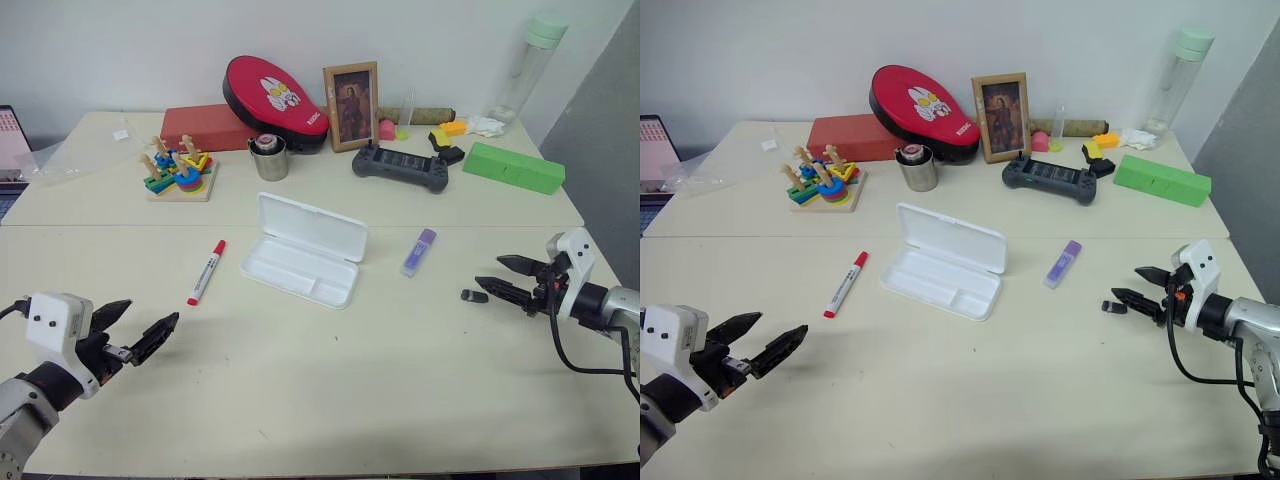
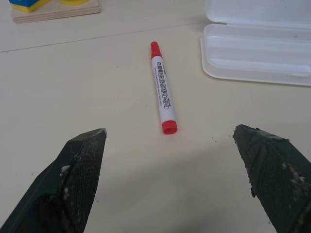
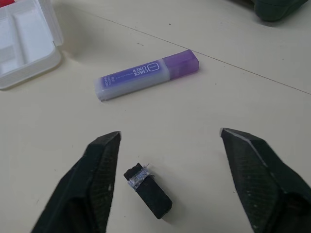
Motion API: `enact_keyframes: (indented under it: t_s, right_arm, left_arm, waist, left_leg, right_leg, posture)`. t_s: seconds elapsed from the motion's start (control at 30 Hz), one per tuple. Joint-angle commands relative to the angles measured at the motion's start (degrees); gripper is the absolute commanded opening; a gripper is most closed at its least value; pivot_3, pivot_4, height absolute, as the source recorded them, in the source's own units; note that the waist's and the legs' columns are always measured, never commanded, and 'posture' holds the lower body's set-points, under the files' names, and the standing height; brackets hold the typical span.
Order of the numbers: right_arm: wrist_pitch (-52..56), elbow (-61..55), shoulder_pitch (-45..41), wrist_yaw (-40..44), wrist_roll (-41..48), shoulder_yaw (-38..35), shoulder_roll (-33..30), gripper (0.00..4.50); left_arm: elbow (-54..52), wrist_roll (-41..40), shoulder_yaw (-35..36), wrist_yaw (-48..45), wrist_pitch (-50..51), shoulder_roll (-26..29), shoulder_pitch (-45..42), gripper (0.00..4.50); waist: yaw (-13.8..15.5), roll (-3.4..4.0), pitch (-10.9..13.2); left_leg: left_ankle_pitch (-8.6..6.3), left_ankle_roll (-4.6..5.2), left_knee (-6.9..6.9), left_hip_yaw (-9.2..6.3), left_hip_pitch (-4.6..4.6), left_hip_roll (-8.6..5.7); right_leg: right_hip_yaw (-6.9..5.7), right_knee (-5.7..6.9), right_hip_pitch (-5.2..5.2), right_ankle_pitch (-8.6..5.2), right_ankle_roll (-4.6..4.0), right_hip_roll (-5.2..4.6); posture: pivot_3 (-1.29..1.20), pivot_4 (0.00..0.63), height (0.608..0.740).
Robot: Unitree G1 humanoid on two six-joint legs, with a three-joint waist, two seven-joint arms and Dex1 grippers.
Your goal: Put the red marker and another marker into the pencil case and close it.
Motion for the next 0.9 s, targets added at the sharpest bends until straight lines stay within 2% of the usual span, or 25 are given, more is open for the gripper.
enact_keyframes:
  t_s: [0.03,0.17,0.4,0.6,0.73,0.9]
  right_arm:
    - [0.4,-2.3,-0.8,0.7,1.2,-1.3,-1.1,4.44]
    - [1.3,-4.2,-1.6,1.5,1.9,-1.4,-1.9,4.44]
    - [2.4,-11.8,-5.1,7.4,4.9,2.2,-4.3,4.44]
    - [0.5,-17.4,-6.3,15.2,4.9,10.0,-6.4,4.44]
    - [-5.0,-17.2,-7.9,18.2,0.5,14.7,-6.5,4.44]
    - [-8.0,-16.0,-12.7,20.0,-1.5,19.7,-3.6,4.44]
  left_arm:
    - [-1.7,-0.9,2.1,-0.6,0.0,0.9,0.3,4.47]
    - [-2.0,-1.5,2.7,-1.8,0.3,1.6,1.0,4.47]
    - [-3.4,-5.1,5.7,-8.8,2.9,7.1,3.0,4.47]
    - [-4.1,-4.6,5.0,-14.8,3.4,12.2,3.3,4.47]
    - [-4.8,-2.9,4.2,-17.8,2.9,14.9,3.8,4.47]
    - [-3.8,-0.7,3.6,-20.9,1.8,17.3,2.7,4.47]
  waist:
    - [0.0,0.0,0.0]
    - [0.0,0.0,0.0]
    - [0.0,0.0,0.0]
    - [0.0,0.01,0.0]
    - [0.0,-0.01,0.0]
    - [-0.1,0.0,0.0]
  left_leg:
    - [0.0,0.0,0.0,0.0,0.0,0.0]
    - [0.0,0.0,0.0,0.0,0.0,0.0]
    - [0.0,0.0,-0.01,0.0,-0.01,0.01]
    - [0.0,0.0,-0.04,0.01,-0.03,0.02]
    - [0.0,0.0,-0.03,0.01,-0.03,0.02]
    - [0.0,0.0,-0.03,0.02,-0.03,0.02]
  right_leg:
    - [0.0,0.0,0.0,0.0,0.0,0.0]
    - [0.0,0.0,0.0,0.0,0.0,0.0]
    - [0.0,0.01,-0.03,0.0,0.0,0.0]
    - [-0.01,0.0,-0.08,-0.01,-0.02,0.0]
    - [-0.01,0.0,-0.09,-0.01,-0.02,0.0]
    - [-0.01,0.0,-0.12,-0.01,-0.02,0.0]
  posture:
    - [0.0,0.15,0.74]
    - [0.0,0.15,0.74]
    - [0.0,0.15,0.74]
    - [0.0,0.15,0.74]
    - [0.0,0.15,0.74]
    - [0.0,0.15,0.74]
